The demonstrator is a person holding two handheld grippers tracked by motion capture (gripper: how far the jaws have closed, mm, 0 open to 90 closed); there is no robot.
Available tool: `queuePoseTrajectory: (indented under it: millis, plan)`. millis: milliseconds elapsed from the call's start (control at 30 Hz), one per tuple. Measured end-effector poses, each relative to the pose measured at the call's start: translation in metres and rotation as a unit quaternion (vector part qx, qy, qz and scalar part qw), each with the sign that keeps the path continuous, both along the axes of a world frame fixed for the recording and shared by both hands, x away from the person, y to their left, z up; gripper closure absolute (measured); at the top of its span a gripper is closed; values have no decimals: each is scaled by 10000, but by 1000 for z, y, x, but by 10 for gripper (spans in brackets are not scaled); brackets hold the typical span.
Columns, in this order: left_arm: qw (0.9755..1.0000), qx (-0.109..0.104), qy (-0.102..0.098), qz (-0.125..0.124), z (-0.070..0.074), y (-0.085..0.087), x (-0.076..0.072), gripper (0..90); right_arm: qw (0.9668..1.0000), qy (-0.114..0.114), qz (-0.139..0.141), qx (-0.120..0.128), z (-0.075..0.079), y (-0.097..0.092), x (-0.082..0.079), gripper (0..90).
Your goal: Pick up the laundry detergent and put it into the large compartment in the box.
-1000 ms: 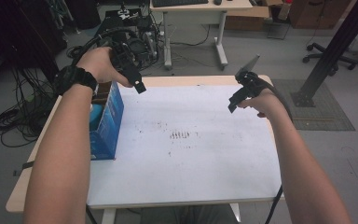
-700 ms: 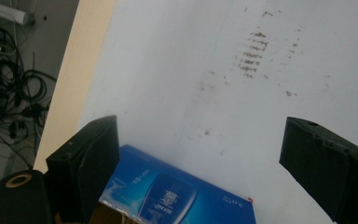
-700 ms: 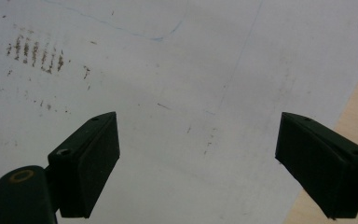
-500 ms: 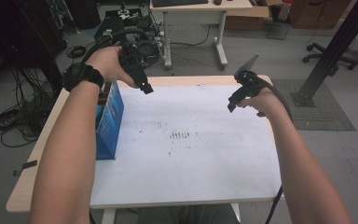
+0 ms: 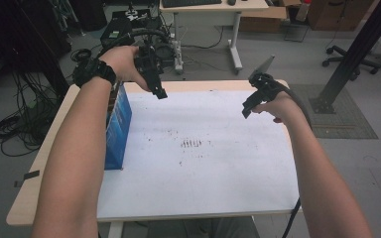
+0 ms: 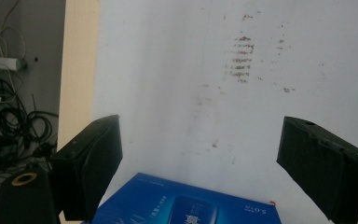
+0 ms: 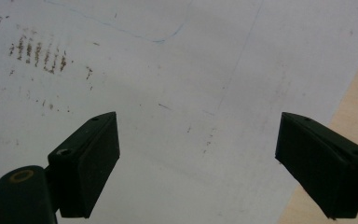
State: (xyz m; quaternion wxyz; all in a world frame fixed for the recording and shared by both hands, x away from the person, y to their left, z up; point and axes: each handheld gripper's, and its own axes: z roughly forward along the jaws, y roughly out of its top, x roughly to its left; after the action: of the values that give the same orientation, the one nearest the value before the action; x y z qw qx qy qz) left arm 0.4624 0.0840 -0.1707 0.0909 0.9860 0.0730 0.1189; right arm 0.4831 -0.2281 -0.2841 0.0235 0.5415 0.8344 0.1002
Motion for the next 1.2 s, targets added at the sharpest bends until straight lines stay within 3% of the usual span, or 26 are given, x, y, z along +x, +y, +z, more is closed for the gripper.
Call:
queuePoseTrajectory:
  millis: [333,567,1200]
  plan:
    - [9996,141,-1,-246,11,-9,9,146,10000,24,35,30,0,-1,2,135]
    - [9981,205,27,-577,15,-18,9,149,10000,23,24,11,2,-5,3,135]
    - [9985,233,11,-487,25,-18,5,133,10000,31,19,8,4,-5,3,135]
